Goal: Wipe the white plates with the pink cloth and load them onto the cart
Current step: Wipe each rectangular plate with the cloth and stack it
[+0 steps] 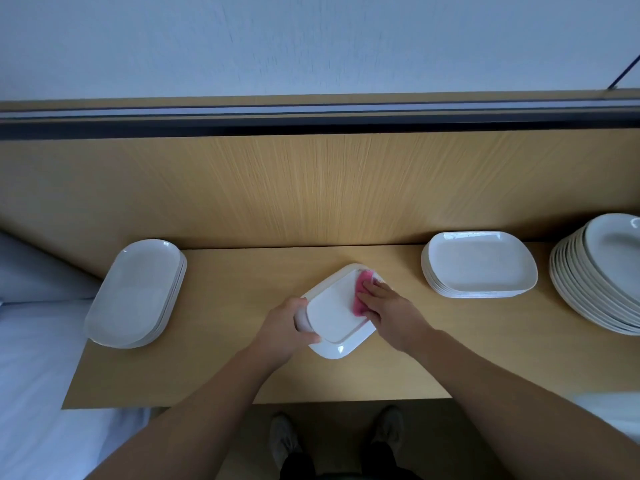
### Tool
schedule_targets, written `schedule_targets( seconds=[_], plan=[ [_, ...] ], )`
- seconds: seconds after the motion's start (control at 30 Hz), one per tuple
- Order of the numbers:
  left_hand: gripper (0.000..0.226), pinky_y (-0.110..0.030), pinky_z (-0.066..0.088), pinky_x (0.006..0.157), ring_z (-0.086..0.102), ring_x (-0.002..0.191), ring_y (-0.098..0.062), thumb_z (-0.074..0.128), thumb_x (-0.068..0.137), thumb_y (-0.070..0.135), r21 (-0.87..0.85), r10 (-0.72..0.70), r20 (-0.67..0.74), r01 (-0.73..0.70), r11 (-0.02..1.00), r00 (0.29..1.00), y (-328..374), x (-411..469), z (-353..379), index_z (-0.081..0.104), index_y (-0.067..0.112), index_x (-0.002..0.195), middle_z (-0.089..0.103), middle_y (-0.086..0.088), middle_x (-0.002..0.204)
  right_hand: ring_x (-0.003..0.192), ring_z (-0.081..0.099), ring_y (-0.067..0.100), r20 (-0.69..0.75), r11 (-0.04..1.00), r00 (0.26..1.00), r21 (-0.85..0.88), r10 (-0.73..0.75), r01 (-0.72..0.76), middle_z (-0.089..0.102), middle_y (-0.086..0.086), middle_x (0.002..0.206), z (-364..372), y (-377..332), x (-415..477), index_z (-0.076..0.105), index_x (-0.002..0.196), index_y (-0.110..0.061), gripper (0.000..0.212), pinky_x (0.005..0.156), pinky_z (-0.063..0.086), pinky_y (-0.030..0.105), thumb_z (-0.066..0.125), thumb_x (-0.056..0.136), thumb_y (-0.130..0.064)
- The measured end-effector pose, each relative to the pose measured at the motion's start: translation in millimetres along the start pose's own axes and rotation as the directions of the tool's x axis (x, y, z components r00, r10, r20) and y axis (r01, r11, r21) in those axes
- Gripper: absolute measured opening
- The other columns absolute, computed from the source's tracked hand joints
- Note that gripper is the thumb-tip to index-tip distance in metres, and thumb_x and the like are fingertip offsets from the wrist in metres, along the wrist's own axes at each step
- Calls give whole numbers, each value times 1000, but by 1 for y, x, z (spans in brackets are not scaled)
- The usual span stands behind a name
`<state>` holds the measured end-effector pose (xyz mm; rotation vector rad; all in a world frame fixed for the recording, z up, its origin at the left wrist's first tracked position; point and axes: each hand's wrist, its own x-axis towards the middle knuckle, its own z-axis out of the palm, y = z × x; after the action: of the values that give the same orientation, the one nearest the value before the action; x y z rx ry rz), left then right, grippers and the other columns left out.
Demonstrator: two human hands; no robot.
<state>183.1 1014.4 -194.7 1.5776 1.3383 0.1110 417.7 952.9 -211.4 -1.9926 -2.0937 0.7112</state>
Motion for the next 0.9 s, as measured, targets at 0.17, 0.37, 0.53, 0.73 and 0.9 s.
schedule_targets(
  seconds=[0.17,0.37,0.53,0.73,0.9],
  plan=[
    [69,-35,51,93,55,110,-17,82,72,18,22,10,30,-11,1000,1000,8,0,2,49,21,132,57,7,115,149,7,26,27,998,998,39,-55,54,9,6,161,15,-32,9,35,148,-13,48,117,4,29,45,102,-22],
    [70,-27,48,89,57,103,-15,83,71,13,37,27,7,-28,999,1000,12,1,4,51,15,134,63,-1,119,149,2,22,57,998,997,26,55,-57,-1,3,163,20,-63,17,39,147,-19,45,116,24,35,38,104,-29],
    [77,-27,48,91,58,106,-17,84,69,13,40,32,-22,-31,999,999,13,0,4,50,14,138,63,-3,124,148,16,26,-41,997,998,65,52,-49,14,4,161,22,-67,23,53,137,-20,37,105,41,42,49,101,-25],
    [68,-26,48,92,53,104,-11,81,75,20,81,24,-20,-22,996,1000,12,-3,7,50,18,135,58,5,118,149,3,18,52,985,985,48,165,-167,-3,-5,162,11,-46,33,35,148,-30,44,115,22,31,36,104,-32],
    [75,-30,48,100,52,117,-15,81,74,22,68,2,-21,-1,998,1000,11,-4,6,46,19,141,54,3,131,139,27,22,3,957,957,-12,291,-291,20,-9,159,-4,-7,36,38,146,-28,46,103,35,32,40,101,-39]
  ],
)
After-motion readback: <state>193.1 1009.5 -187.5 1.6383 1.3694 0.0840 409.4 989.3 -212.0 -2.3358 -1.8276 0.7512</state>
